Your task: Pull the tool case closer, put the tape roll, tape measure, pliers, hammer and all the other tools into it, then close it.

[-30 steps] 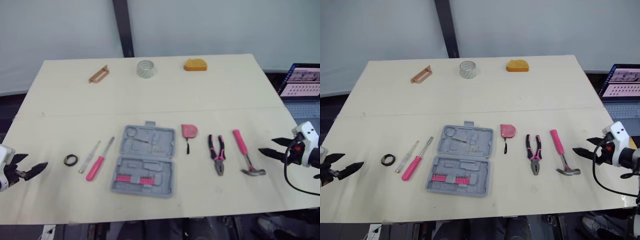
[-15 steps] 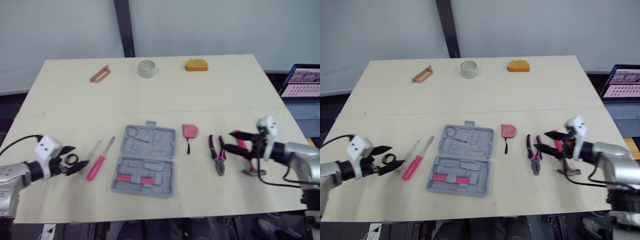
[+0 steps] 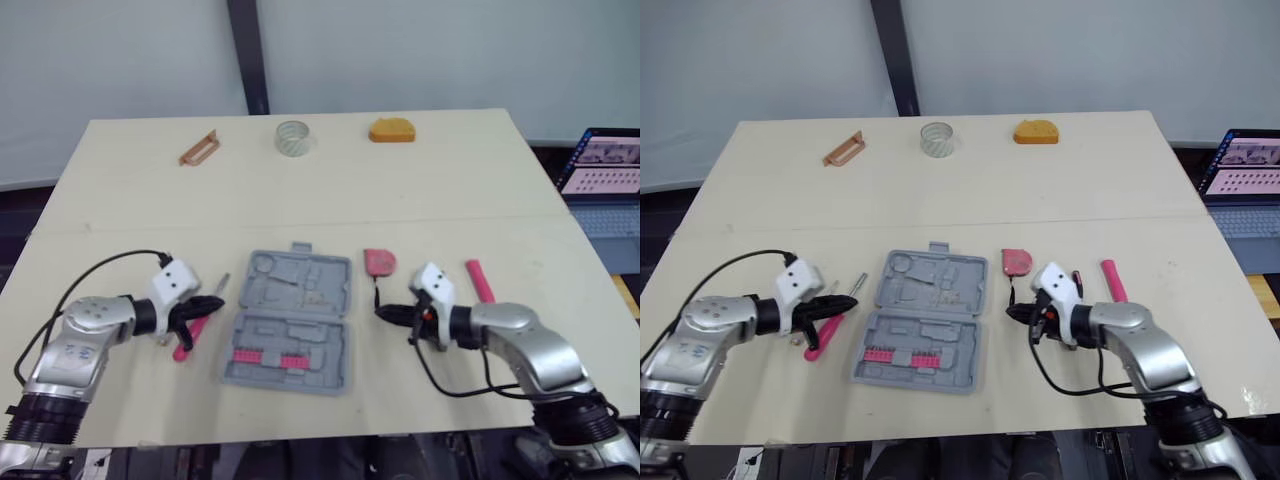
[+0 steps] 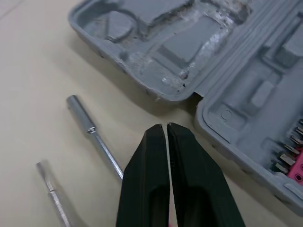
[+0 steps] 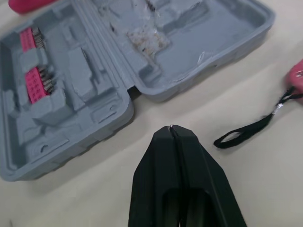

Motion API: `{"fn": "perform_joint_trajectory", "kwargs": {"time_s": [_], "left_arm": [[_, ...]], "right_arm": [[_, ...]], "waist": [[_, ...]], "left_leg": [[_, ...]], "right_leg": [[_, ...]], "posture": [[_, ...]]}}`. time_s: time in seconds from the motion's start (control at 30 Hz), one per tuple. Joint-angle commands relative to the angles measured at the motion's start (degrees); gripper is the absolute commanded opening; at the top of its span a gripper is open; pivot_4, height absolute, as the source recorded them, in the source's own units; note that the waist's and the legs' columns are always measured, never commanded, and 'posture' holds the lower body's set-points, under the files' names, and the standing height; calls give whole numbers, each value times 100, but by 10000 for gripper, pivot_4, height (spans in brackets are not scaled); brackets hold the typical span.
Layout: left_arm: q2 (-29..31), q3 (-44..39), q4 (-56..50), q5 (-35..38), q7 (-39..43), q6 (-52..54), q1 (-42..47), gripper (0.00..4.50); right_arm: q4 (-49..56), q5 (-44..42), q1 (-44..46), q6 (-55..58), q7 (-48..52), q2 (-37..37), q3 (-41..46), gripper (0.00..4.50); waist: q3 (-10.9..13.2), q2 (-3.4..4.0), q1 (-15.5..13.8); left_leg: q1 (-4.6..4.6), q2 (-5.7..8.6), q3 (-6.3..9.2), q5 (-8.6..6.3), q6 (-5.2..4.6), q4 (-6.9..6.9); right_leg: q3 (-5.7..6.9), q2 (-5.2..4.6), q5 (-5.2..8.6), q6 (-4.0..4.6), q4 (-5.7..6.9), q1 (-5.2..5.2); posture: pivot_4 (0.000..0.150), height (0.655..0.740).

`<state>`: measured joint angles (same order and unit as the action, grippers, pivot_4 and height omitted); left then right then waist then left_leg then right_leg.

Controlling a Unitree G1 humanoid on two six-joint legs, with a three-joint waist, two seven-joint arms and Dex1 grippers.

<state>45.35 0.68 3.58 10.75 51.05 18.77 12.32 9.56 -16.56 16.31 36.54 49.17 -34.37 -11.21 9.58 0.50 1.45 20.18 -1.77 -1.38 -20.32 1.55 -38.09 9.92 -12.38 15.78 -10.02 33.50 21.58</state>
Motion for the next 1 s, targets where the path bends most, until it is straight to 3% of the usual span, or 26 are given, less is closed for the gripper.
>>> {"fn": "perform_joint_trajectory", "kwargs": {"time_s": [0.03,0.6,1.0], "left_arm": [[-4,150,137,-219,51,-153,129,592],[-624,556,887,-771,-172,-628,536,592],[-674,599,684,-742,-33,-540,307,592]], "right_arm": [[88,123,138,38,-137,108,-110,0],[-222,457,322,87,-227,483,-499,0],[-404,545,391,11,-143,740,-635,0]], "waist": [[0,0,1],[-2,-3,0],[-3,-3,-4]], "left_leg": [[1,0,0,0,0,0],[0,0,0,0,0,-1],[-1,1,2,0,0,-3]], "right_leg": [[0,0,0,0,-1,0],[0,0,0,0,2,0],[0,0,0,0,4,0]], "posture": [[1500,7400],[1500,7400],[1500,7400]]}}
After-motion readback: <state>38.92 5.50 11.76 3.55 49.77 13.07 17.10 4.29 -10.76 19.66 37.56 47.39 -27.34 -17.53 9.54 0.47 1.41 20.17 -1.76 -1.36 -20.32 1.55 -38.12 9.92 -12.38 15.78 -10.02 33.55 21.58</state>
